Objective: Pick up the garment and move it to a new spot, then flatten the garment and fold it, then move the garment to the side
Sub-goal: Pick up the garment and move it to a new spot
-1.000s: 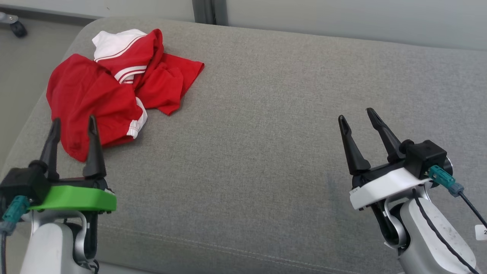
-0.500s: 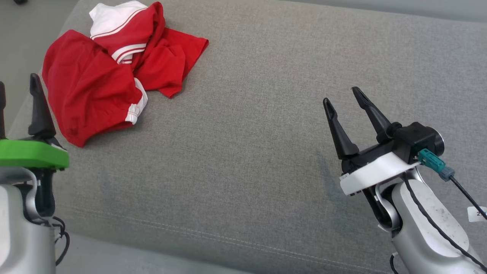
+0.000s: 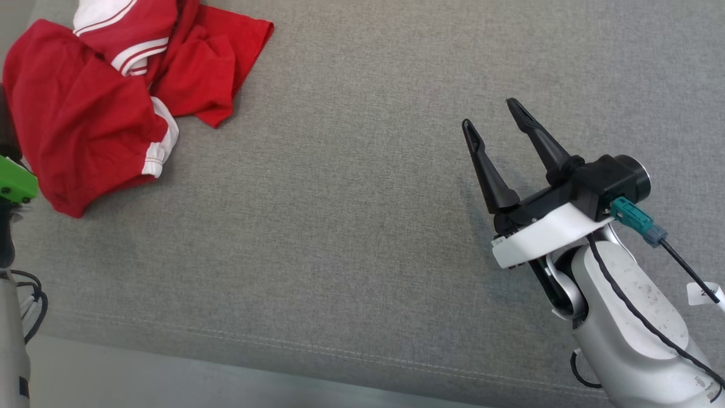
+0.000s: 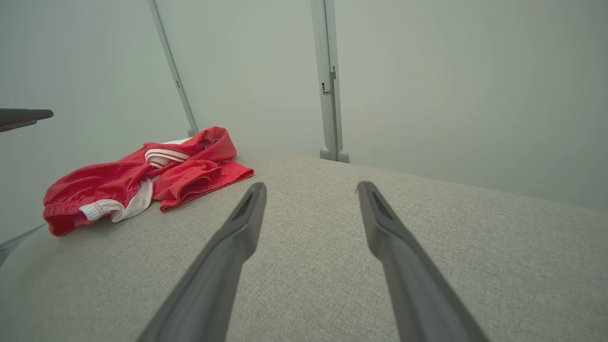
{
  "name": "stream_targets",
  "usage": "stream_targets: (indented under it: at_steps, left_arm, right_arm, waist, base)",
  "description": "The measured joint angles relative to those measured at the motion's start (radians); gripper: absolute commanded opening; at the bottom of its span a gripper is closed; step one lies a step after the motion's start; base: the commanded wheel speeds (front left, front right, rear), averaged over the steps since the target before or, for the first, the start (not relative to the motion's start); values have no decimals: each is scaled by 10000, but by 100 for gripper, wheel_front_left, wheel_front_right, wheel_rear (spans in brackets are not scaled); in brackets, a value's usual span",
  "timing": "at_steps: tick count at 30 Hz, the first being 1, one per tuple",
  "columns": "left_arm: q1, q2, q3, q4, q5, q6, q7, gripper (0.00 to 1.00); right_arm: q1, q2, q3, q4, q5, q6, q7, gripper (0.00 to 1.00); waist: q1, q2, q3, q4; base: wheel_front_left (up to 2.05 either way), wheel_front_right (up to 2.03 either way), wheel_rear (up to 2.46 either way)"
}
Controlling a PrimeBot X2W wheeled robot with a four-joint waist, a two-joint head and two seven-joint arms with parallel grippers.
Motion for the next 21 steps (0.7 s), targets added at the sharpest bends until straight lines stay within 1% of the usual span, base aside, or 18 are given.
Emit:
stream_targets:
  at_steps: [8,13,18,21]
  left_arm:
    - [-920,435,362,1214,-322,-2,823,100]
    - [-1203,575,426,1871,-322,4,1177,100]
    - [-1423,612,288,2520,-322,8,1473,100]
    - [-1526,522,153,2888,-387,2,1906,100]
  right_arm:
    - [-516,50,81,29,-151,4,-2,100]
    - [-692,48,100,27,-284,29,-2,100]
    - [-1007,35,61,-98,-428,29,-4,100]
    - [-1079,4,8,-134,-441,23,-4,100]
  waist:
    - [0,0,621,-468]
    - [0,0,887,-697]
    - [0,0,1124,-924]
    - [0,0,1232,-977]
  base:
    - [0,0,0]
    - [0,0,0]
    - [0,0,0]
    - [0,0,0]
